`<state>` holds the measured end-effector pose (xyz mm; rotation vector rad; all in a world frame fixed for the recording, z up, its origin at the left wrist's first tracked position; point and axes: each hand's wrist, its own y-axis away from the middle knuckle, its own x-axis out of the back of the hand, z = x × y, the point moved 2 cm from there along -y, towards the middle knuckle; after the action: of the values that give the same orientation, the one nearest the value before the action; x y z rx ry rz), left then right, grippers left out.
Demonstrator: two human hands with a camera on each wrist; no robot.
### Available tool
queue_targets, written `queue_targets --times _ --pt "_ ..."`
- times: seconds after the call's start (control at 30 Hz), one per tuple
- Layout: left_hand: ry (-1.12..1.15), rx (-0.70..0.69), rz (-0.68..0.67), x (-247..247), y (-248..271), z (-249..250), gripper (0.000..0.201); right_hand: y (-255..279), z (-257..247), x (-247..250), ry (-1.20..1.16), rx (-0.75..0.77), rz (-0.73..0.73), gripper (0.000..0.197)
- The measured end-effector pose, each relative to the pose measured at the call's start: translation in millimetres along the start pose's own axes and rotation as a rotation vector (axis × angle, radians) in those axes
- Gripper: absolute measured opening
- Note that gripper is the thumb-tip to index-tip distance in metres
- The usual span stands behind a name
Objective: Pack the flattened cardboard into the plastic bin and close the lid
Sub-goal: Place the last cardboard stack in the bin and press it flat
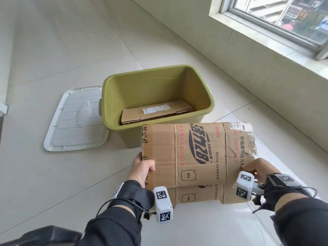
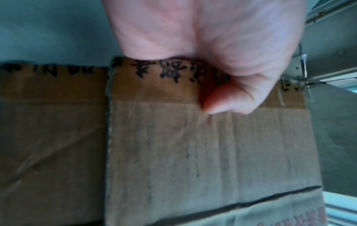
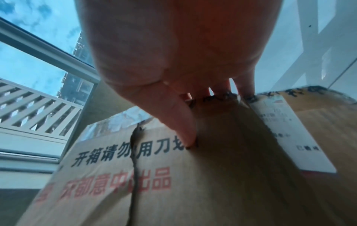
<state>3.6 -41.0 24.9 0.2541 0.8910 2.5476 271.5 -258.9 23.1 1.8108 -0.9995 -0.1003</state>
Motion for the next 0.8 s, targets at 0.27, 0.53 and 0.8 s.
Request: queue_targets --times 0.27,0.53,0.8 --pt "0.055 -0.158 0.033 -5 1 53 0.03 20 -38 7 -0.159 0.081 -0.017 0.013" --pt "0.114 -0.276 0.075 10 -16 124 0.03 41 -111 -6 -0.281 0.301 -0.113 0.021" --pt "0.191 -0.25 0.091 37 -43 170 0.021 47 -176 -25 -0.24 0.474 -0.085 0.026"
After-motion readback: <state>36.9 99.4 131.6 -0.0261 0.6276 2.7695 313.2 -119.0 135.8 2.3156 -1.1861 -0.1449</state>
